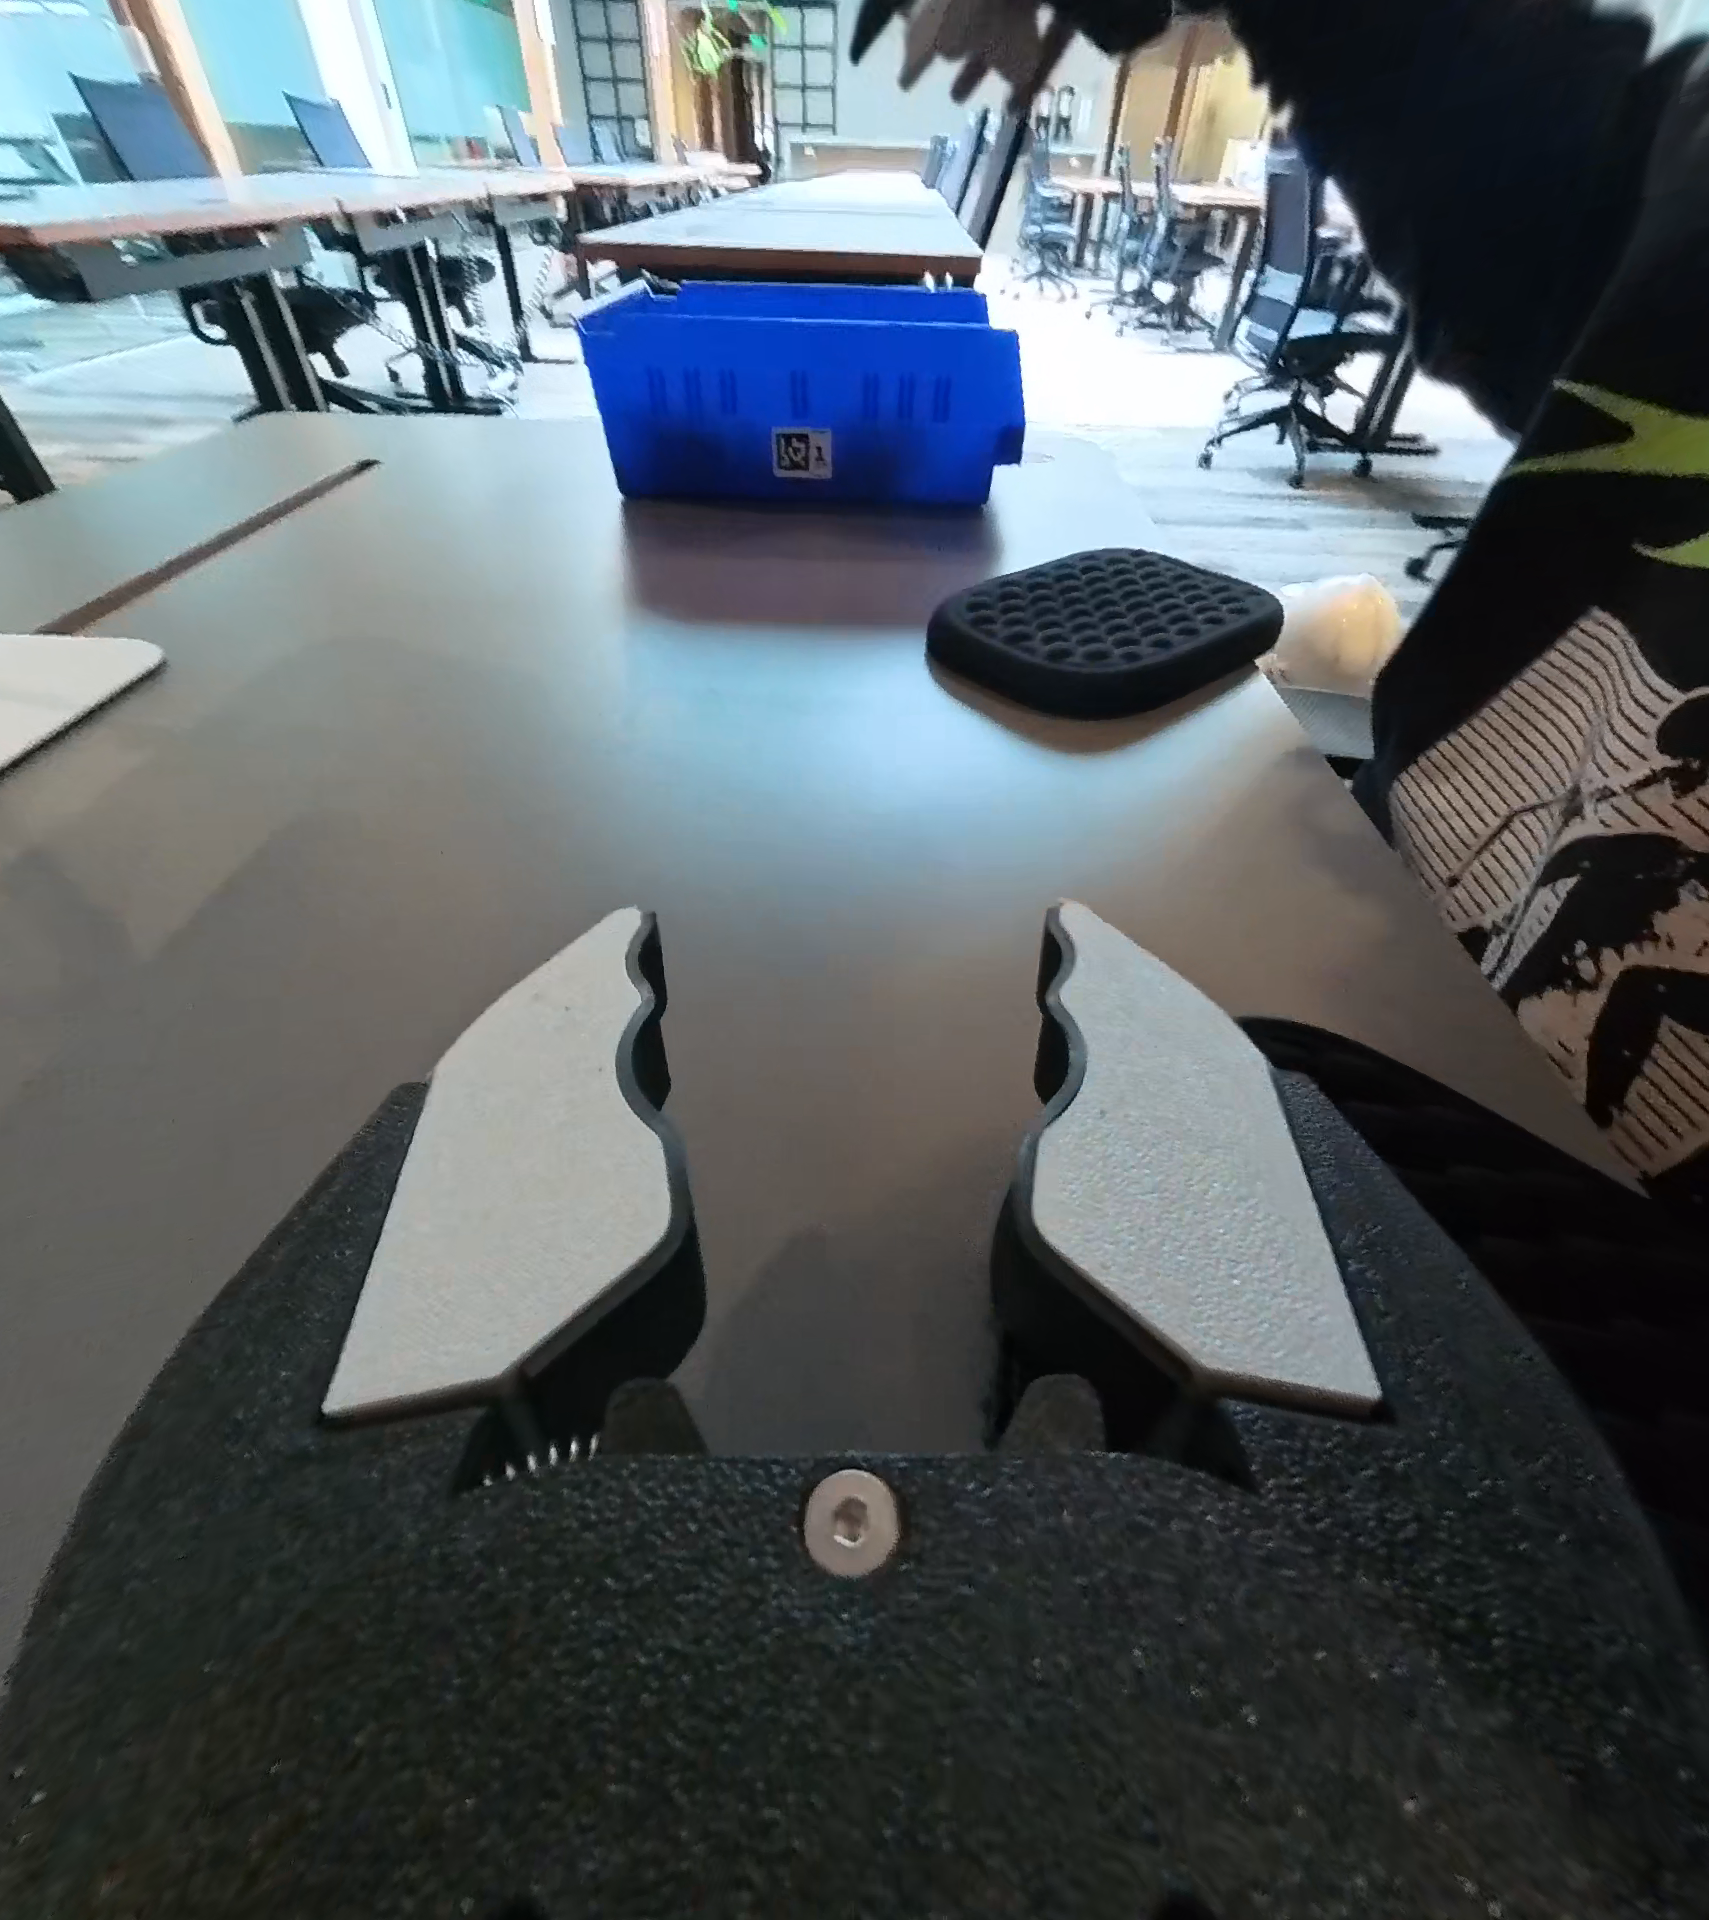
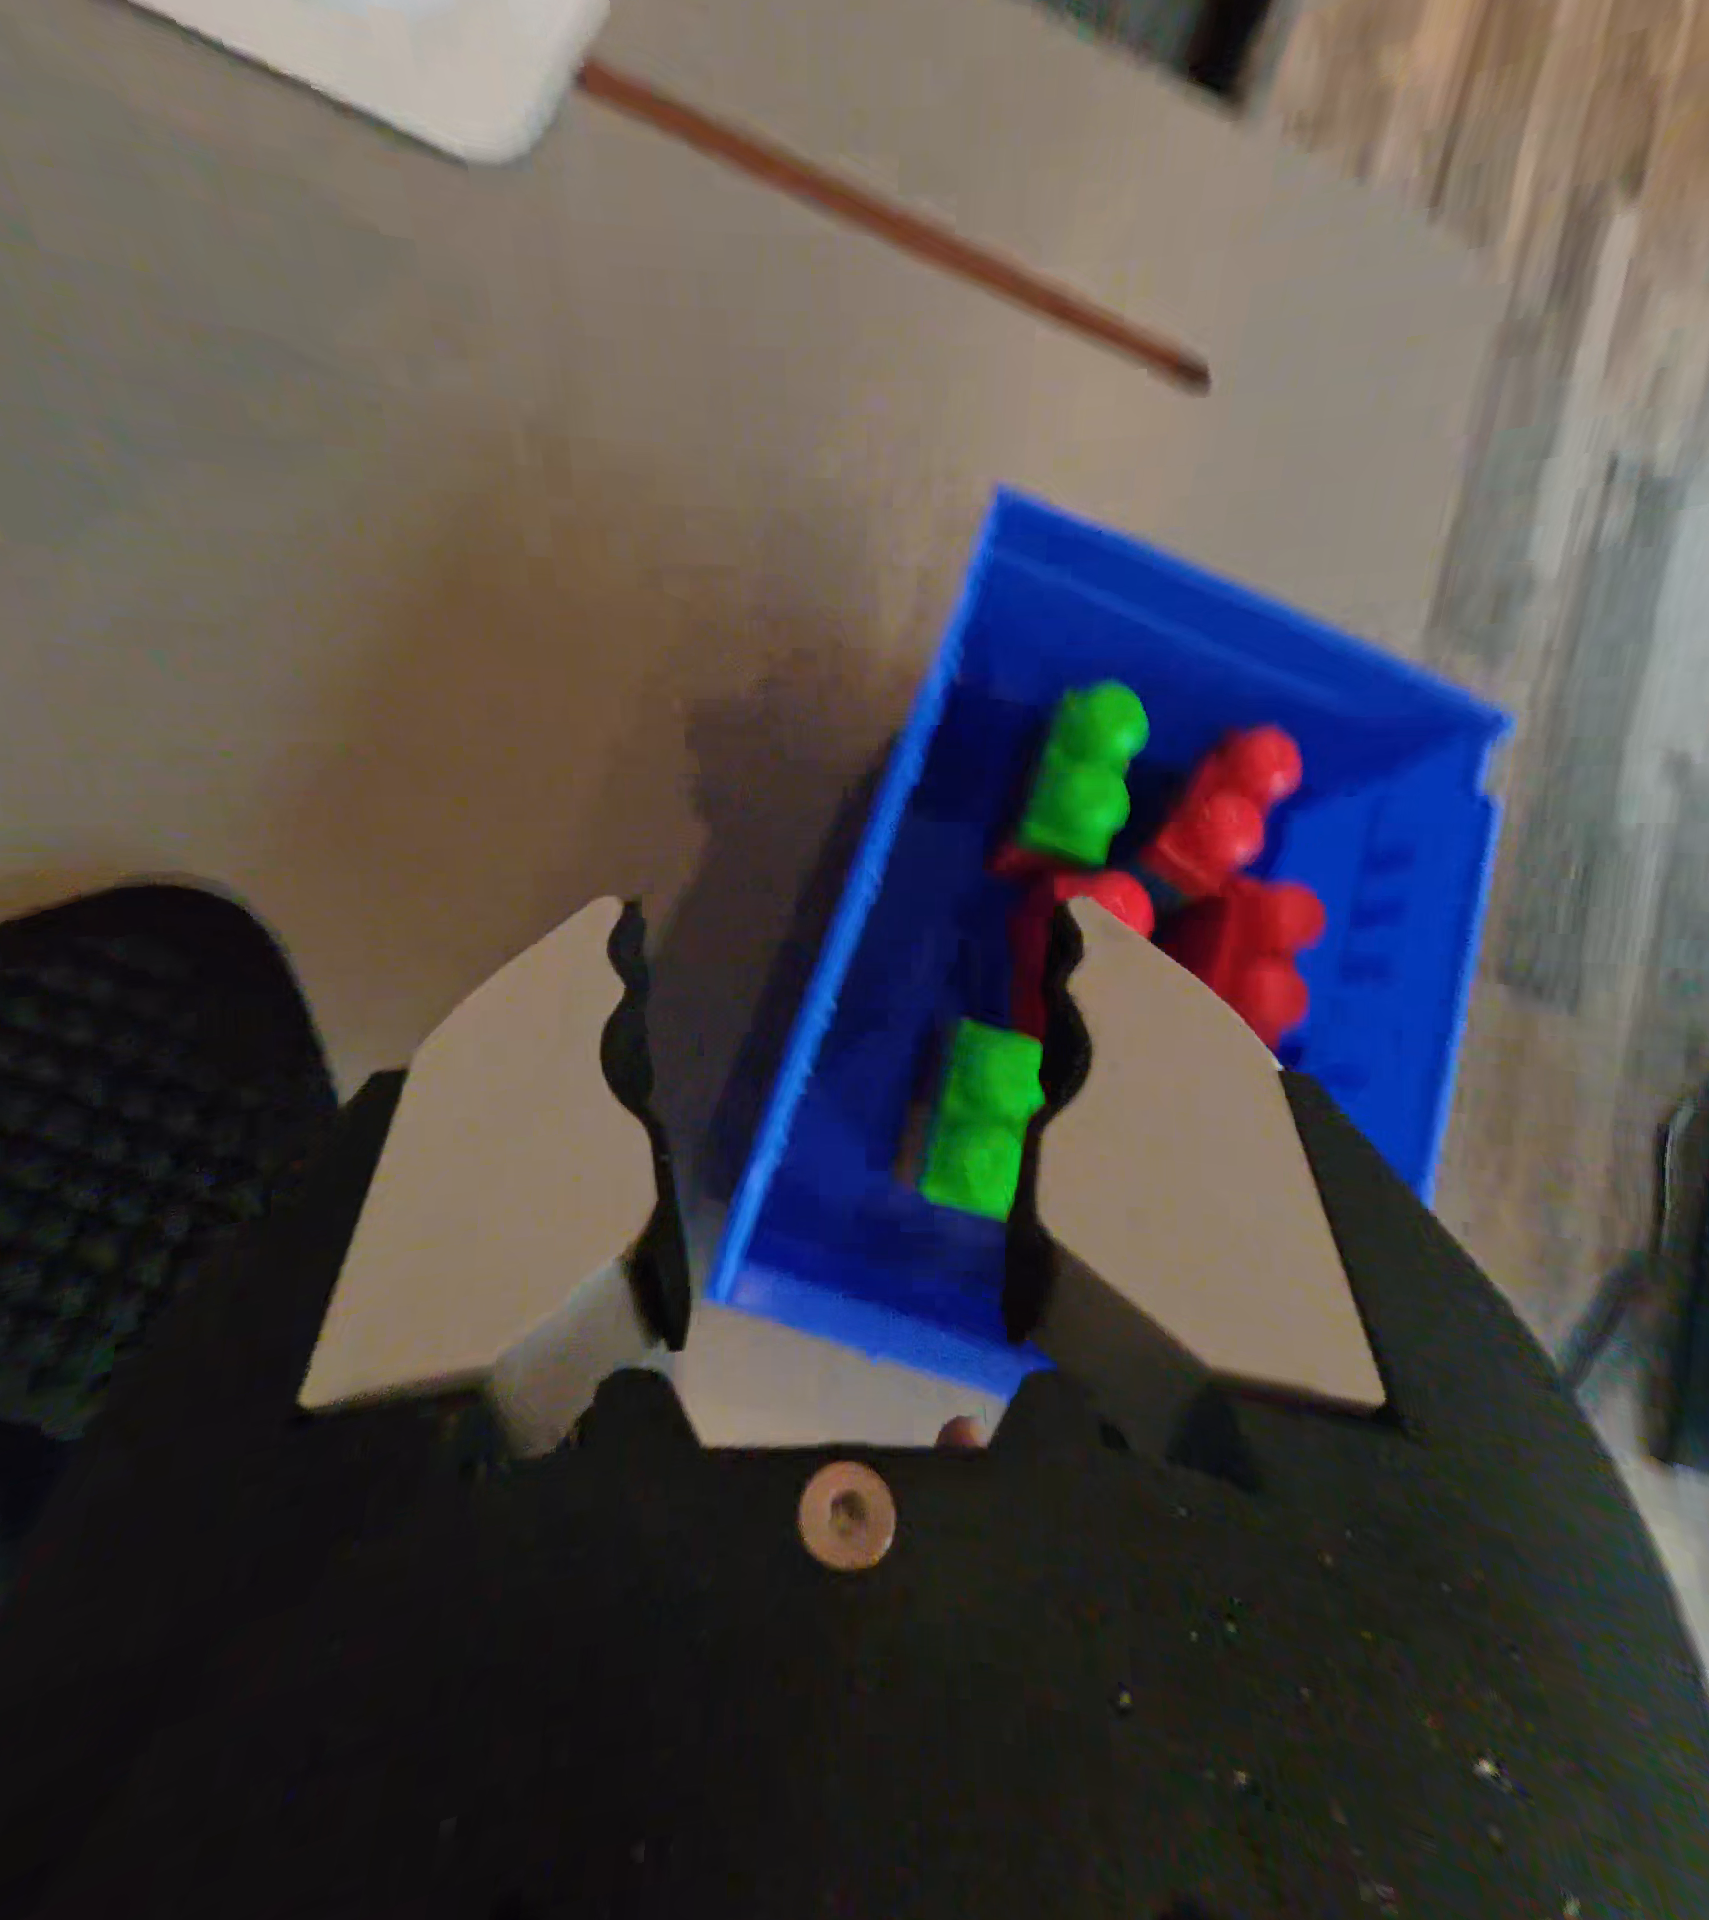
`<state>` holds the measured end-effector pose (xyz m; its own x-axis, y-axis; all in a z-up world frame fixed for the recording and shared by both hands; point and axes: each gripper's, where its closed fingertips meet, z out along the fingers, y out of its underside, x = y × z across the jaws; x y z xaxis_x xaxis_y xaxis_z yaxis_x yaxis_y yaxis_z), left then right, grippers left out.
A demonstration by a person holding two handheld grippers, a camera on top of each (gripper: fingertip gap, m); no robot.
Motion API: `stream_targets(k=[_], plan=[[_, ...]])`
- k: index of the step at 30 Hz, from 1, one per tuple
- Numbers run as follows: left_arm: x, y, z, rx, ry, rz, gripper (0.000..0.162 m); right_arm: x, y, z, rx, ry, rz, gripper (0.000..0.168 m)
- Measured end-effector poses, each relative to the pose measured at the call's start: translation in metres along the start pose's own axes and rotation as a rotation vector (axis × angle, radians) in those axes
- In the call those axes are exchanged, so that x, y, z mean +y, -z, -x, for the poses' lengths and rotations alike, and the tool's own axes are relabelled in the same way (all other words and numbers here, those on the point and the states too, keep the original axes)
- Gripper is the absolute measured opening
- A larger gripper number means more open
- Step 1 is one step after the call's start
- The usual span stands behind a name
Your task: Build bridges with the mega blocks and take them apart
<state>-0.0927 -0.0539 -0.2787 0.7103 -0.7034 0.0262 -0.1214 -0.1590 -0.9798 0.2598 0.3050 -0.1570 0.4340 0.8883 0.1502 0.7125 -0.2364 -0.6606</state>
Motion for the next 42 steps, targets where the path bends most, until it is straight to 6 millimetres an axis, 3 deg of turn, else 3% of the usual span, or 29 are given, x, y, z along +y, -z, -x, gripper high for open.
stream_targets(k=[3,7,10,15,20,25,29,35,39,42], plan=[[-0.006,0.002,0.003,-0.038,-0.022,-0.046,0.068,-0.026,-0.001,0.039,-0.034,0.095,-0.192,0.08],[-0.01,0.002,0.006,-0.091,-0.08,-0.059,0.059,-0.042,-0.011,0.081,-0.076,0.138,-0.359,0.078],[-0.018,0.006,0.009,-0.145,-0.137,-0.063,0.053,-0.049,-0.018,0.108,-0.116,0.184,-0.463,0.05],[-0.052,0.027,0.02,-0.353,-0.199,-0.126,0.047,-0.056,-0.029,0.156,-0.247,0.193,-0.602,0.045],[-0.088,0.067,0.015,-0.601,-0.252,-0.08,0.047,-0.053,-0.056,0.181,-0.255,0.193,-0.627,0.043],[-0.101,0.141,0.003,-0.859,-0.204,0.119,0.047,-0.045,-0.088,0.208,-0.303,0.203,-0.628,0.043],[-0.086,0.223,-0.004,-1.021,-0.09,0.361,0.048,-0.038,-0.108,0.223,-0.368,0.171,-0.622,0.043],[-0.028,0.324,-0.03,-1.101,0.234,0.822,0.047,-0.03,-0.113,0.227,-0.378,0.194,-0.594,0.043],[0.014,0.371,-0.045,-1.127,0.46,1.089,0.047,-0.03,-0.112,0.23,-0.41,0.176,-0.609,0.042],[0.038,0.385,-0.049,-1.126,0.624,1.129,0.046,-0.026,-0.116,0.227,-0.386,0.191,-0.589,0.042]])
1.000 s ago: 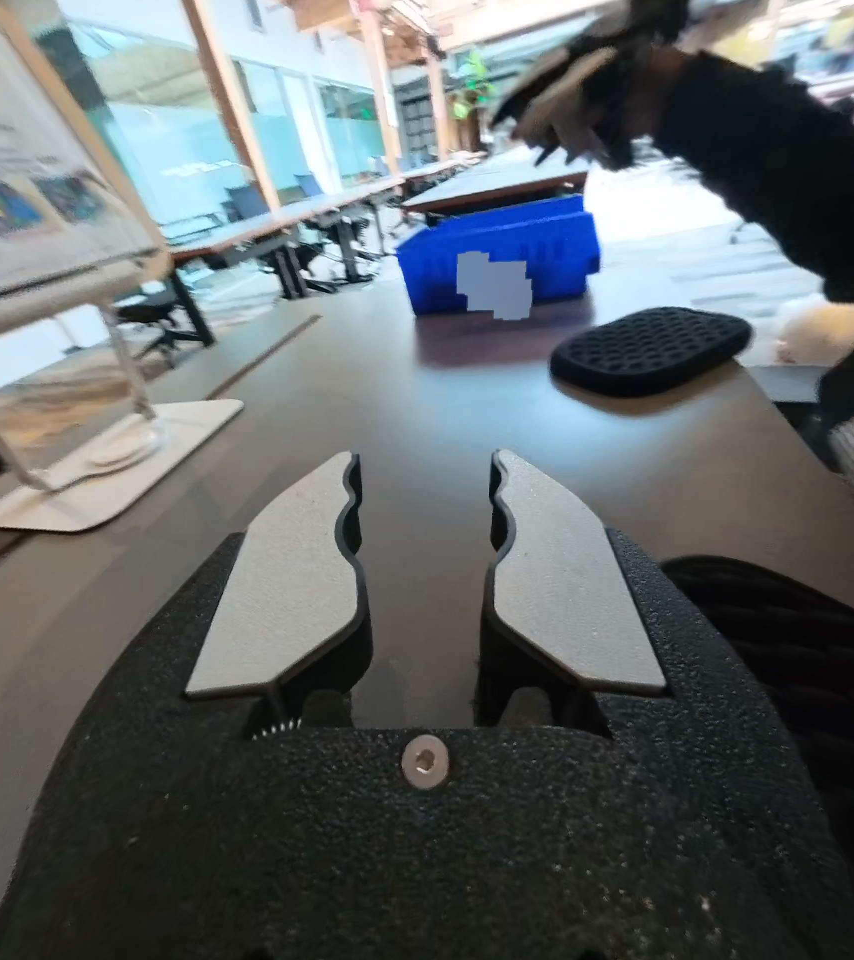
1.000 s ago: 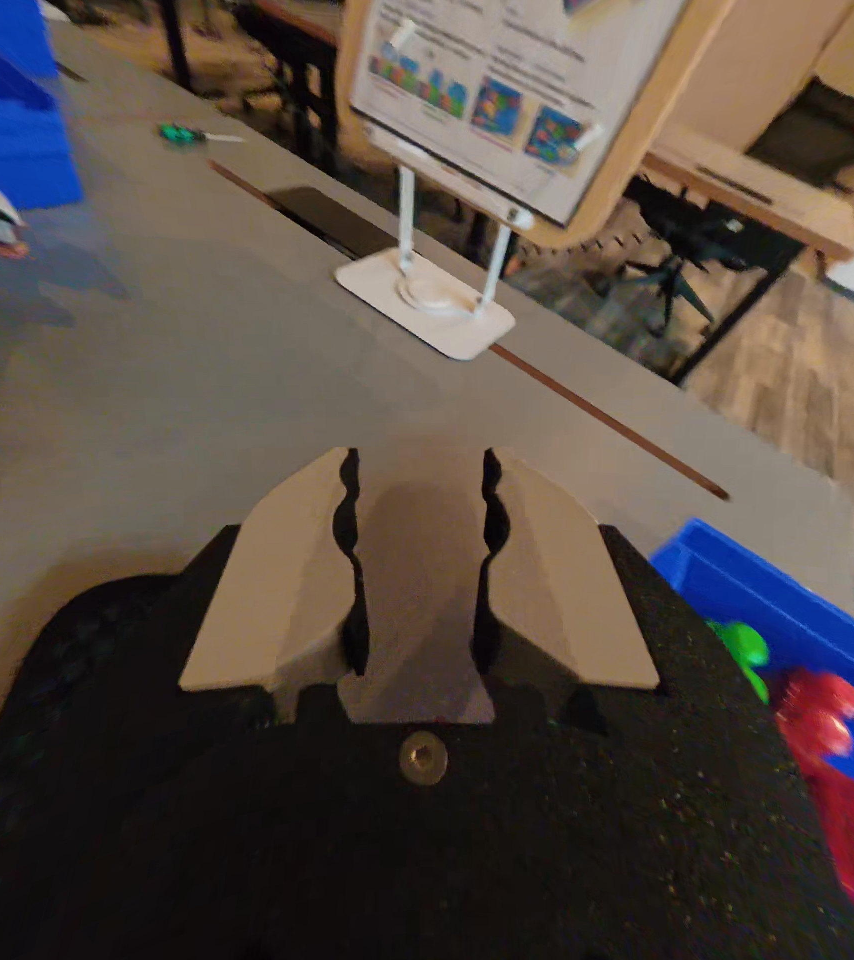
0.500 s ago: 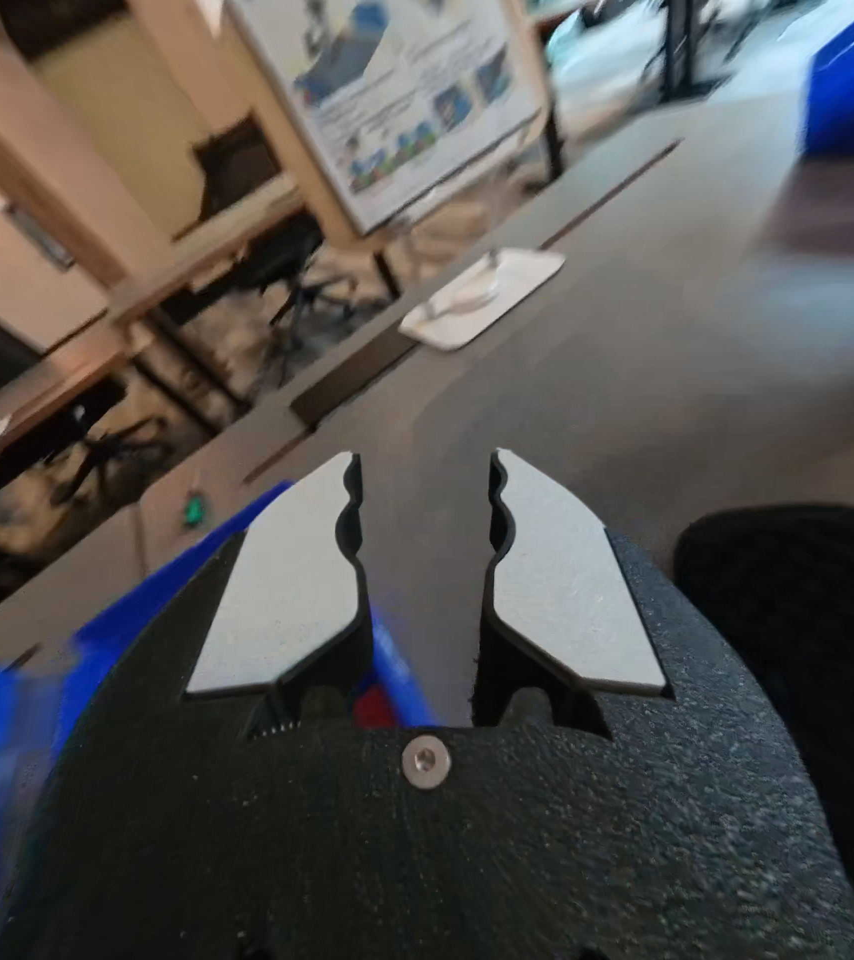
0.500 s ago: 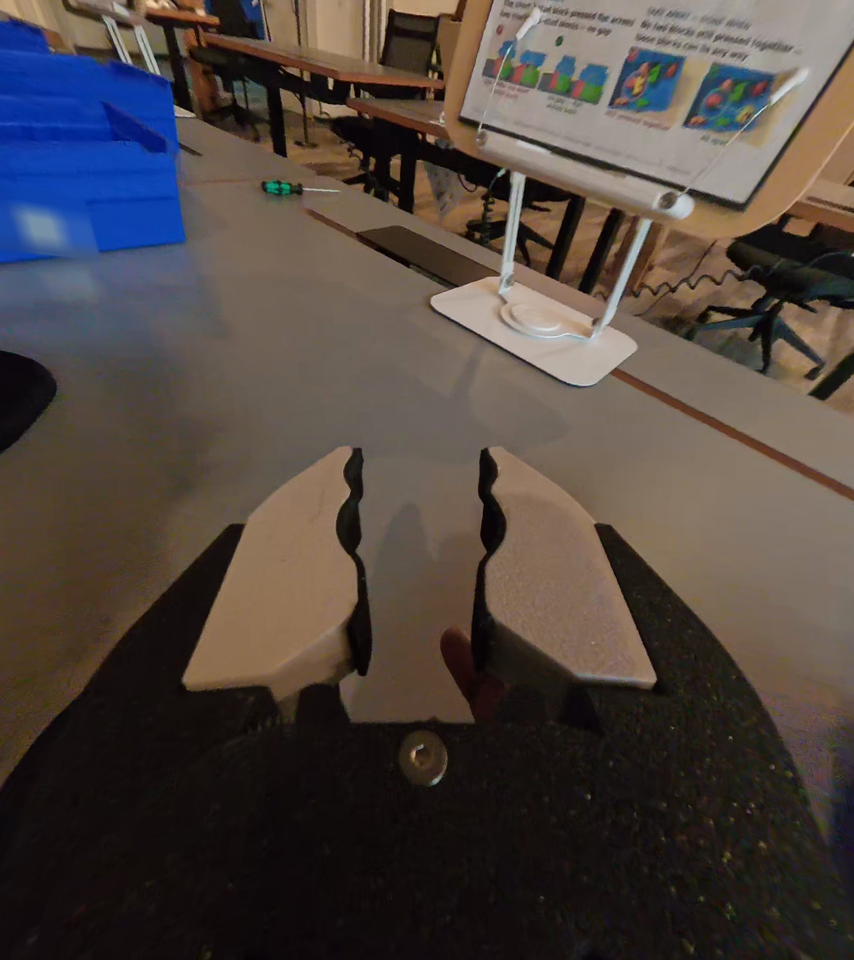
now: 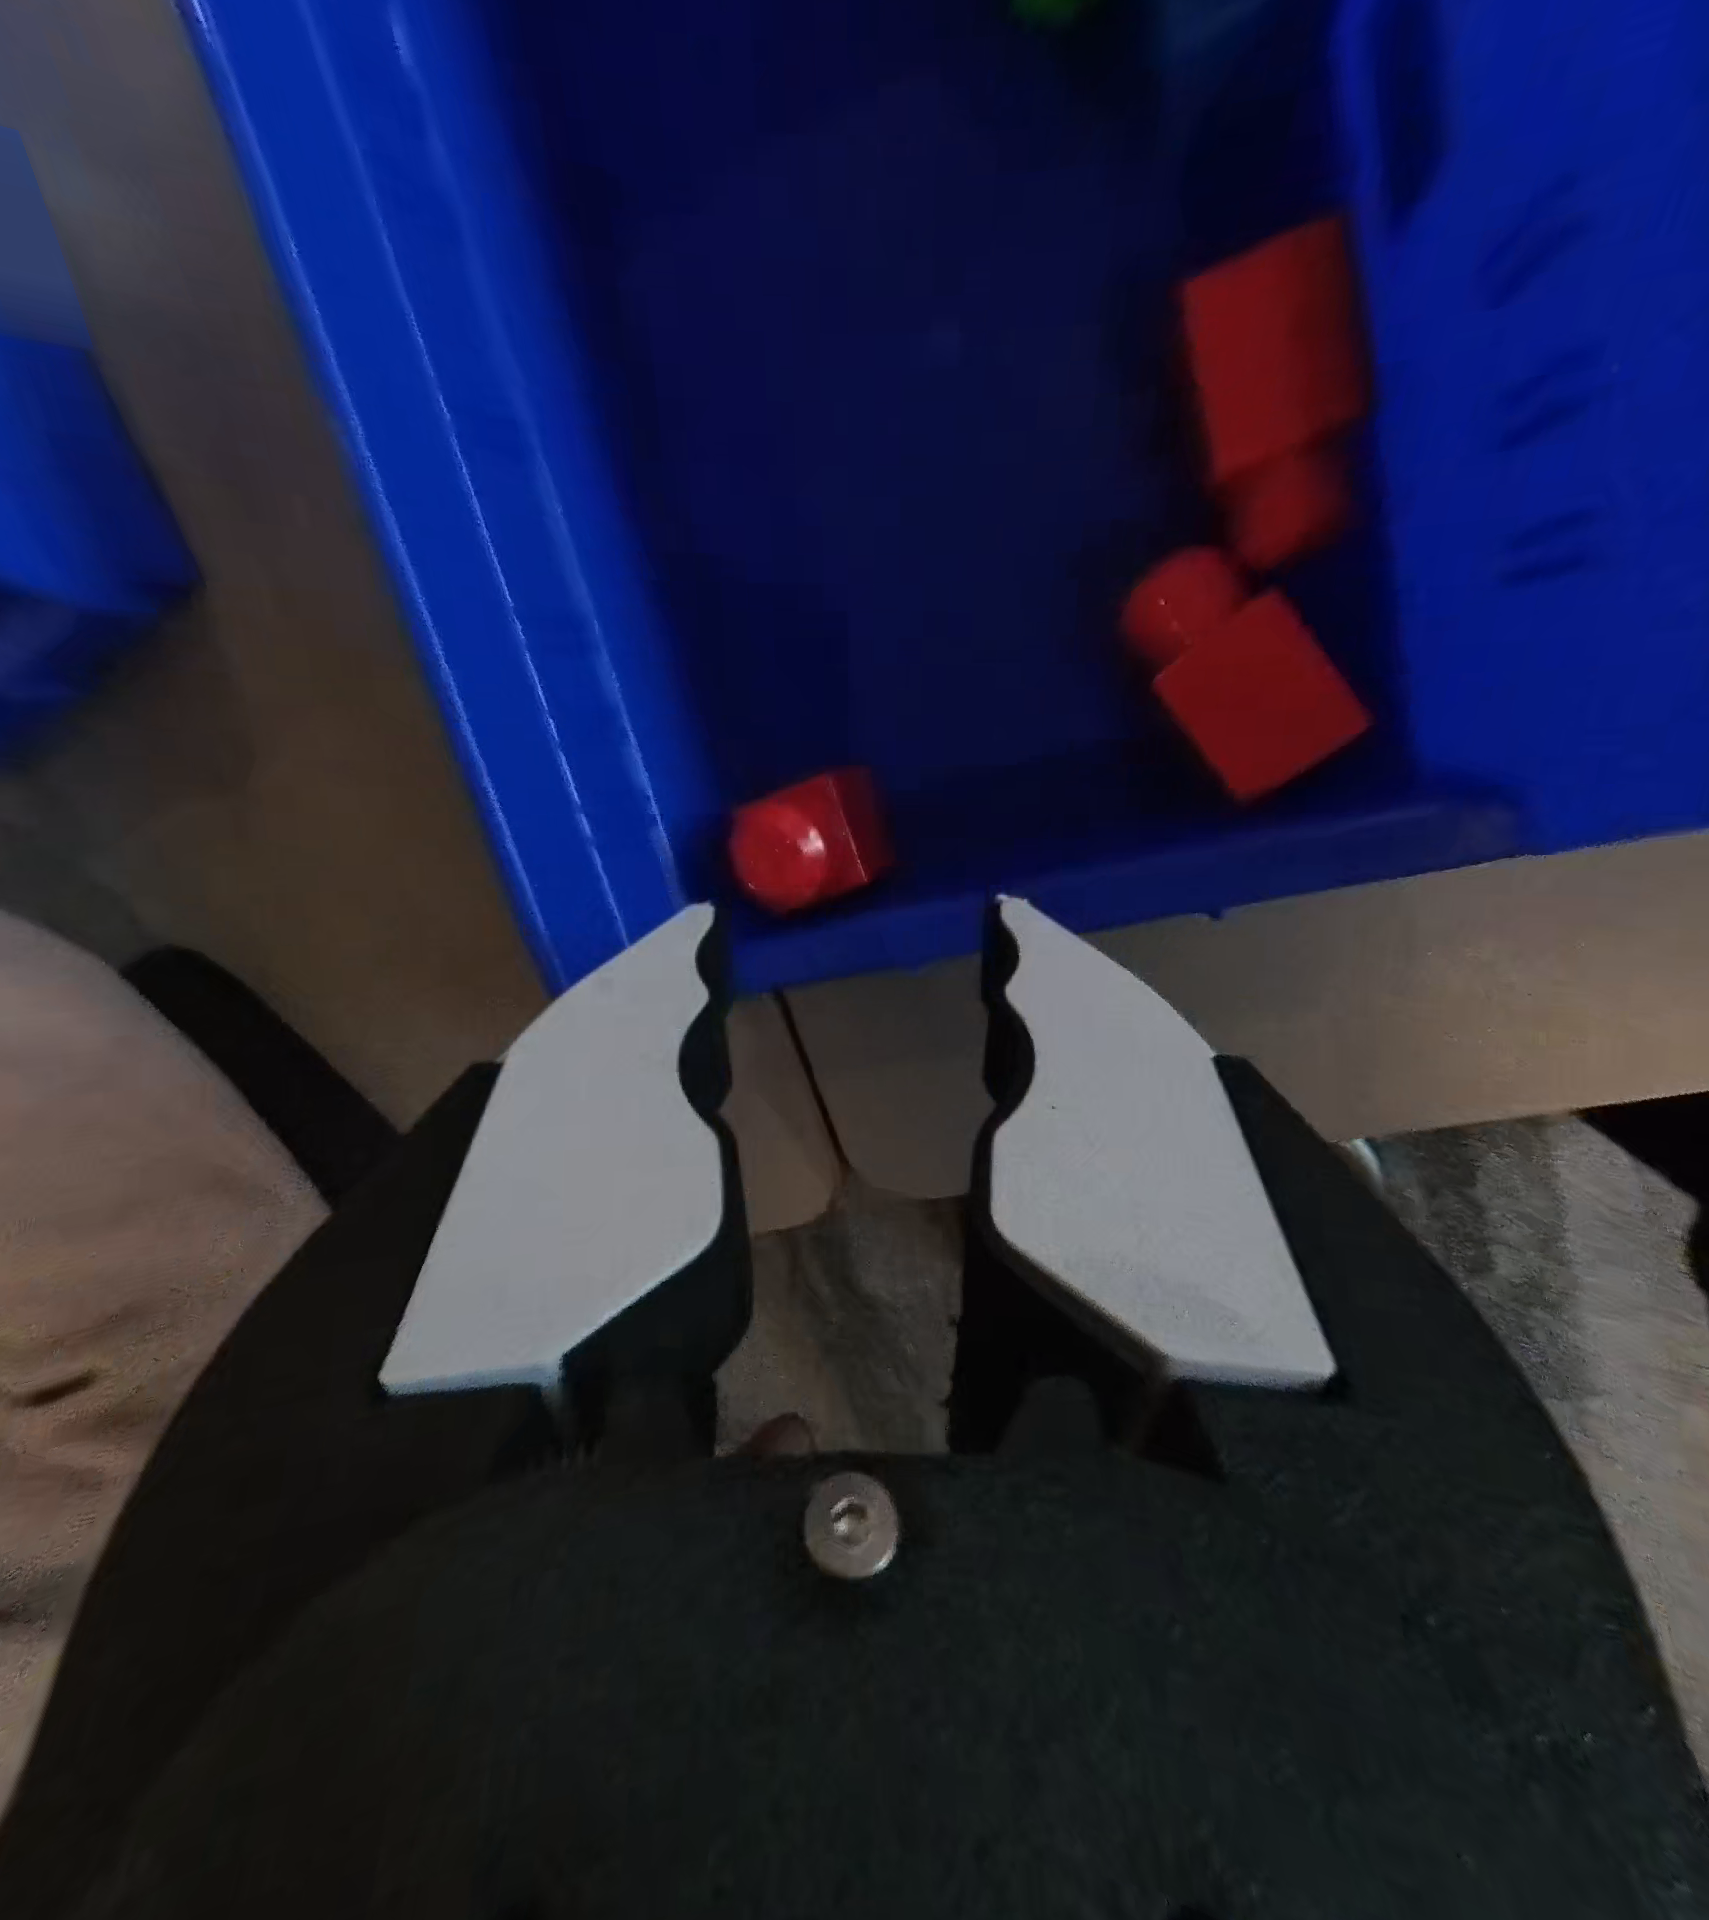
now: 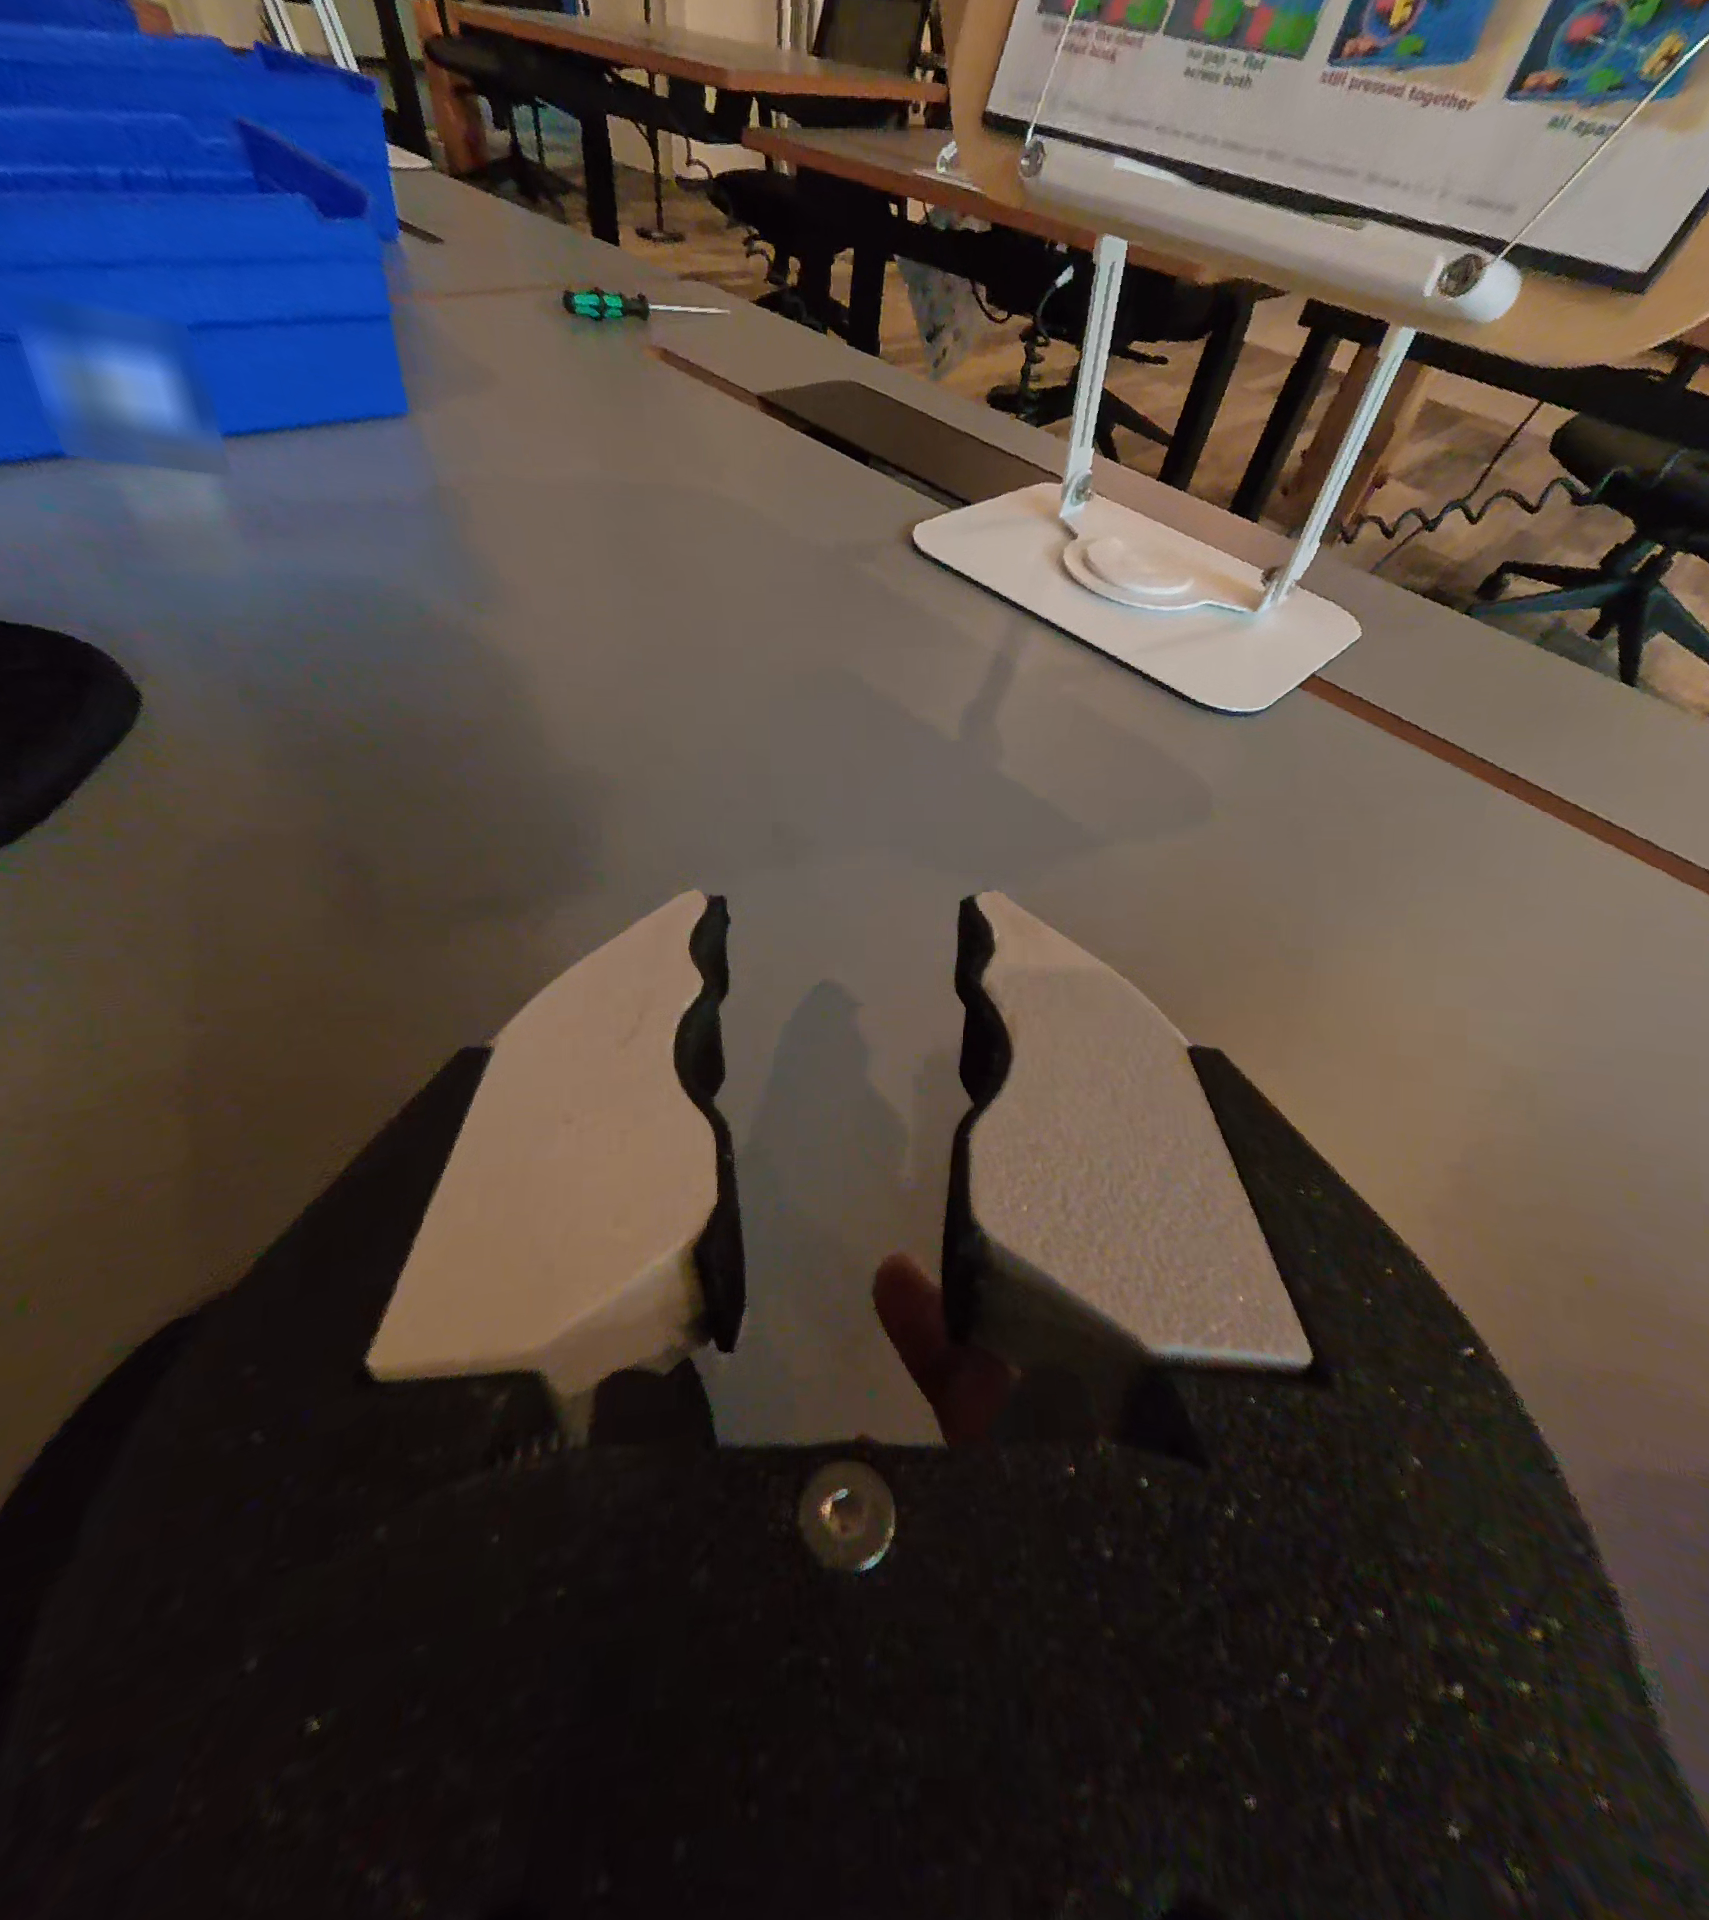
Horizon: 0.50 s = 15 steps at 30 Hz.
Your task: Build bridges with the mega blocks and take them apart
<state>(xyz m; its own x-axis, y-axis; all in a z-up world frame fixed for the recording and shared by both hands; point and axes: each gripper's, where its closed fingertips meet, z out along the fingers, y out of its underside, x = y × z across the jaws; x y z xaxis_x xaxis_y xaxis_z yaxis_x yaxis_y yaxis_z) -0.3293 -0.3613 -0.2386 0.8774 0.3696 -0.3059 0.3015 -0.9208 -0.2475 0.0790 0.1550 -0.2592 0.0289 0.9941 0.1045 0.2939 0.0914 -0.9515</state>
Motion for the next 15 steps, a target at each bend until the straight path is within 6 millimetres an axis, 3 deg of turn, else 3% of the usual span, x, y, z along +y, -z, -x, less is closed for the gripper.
stream_targets(k=[8,15], plan=[[0.017,-0.043,0.008,0.064,0.118,0.092,0.046,0.005,0.0,0.001,-0.011,0.014,0.016,0.042],[0.022,-0.066,0.013,0.065,0.156,0.132,0.046,0.007,0.001,-0.001,-0.005,0.015,0.016,0.042]])
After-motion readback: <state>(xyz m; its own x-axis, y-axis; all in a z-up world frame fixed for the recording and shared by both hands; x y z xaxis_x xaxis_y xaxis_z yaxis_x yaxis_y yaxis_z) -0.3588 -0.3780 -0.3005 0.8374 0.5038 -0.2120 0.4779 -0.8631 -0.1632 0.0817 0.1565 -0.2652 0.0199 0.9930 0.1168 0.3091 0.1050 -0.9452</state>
